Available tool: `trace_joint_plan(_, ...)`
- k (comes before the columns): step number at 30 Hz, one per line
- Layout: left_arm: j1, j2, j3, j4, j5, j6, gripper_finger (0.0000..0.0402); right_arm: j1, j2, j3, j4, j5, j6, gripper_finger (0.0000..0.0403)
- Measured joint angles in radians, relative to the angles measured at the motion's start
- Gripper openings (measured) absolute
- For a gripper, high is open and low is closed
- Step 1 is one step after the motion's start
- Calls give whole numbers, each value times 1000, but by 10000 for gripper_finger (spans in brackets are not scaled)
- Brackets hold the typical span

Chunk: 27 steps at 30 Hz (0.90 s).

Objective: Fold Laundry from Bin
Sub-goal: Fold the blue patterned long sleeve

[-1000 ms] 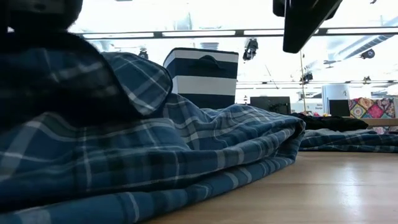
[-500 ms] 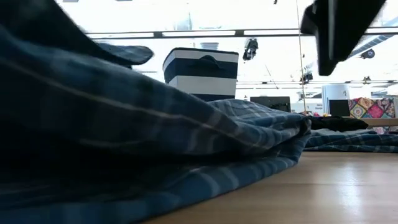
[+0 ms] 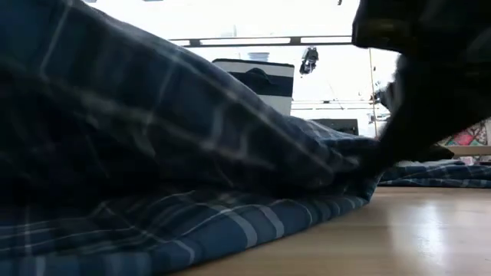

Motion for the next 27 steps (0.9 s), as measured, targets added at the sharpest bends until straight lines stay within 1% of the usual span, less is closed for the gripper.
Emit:
trace_joint_plan(2,1,-9,24,-74,-3,-48,0,-4,-3,-19,13,102,10,11)
trace_joint_plan(3,1,-14,38,-106,-9,-72,0,-9,-3,-28,29,134,10,10)
trace_joint_plan(5,1,-28,63,-176,-31,-133,0,-17,-2,-48,70,161,-11,9)
trace_joint_plan(8,1,-60,95,-243,-86,-219,0,-36,-2,-81,204,181,-53,9)
trace_joint_plan(10,1,-86,108,-265,-121,-272,0,-47,-2,-100,227,207,-71,9)
trace_joint_plan(11,1,-99,110,-268,-131,-296,0,-50,-2,-102,211,223,-73,9)
trace_joint_plan(14,-2,-124,108,-269,-142,-338,0,-51,-47,-96,67,256,-53,9)
trace_joint_plan(19,-11,-129,101,-280,-141,-354,0,-31,-171,-33,-423,264,107,8)
trace_joint_plan(22,-11,-124,95,-283,-143,-360,0,-30,-253,-20,-637,235,183,8)
trace_joint_plan(23,-11,-124,91,-282,-145,-362,0,-31,-277,-20,-678,211,200,8)
trace_joint_plan(25,-11,-124,90,-282,-152,-373,0,-24,-322,-37,-673,173,203,8)
trace_joint_plan(27,-11,-125,90,-282,-167,-380,0,0,-361,-65,-552,134,147,8)
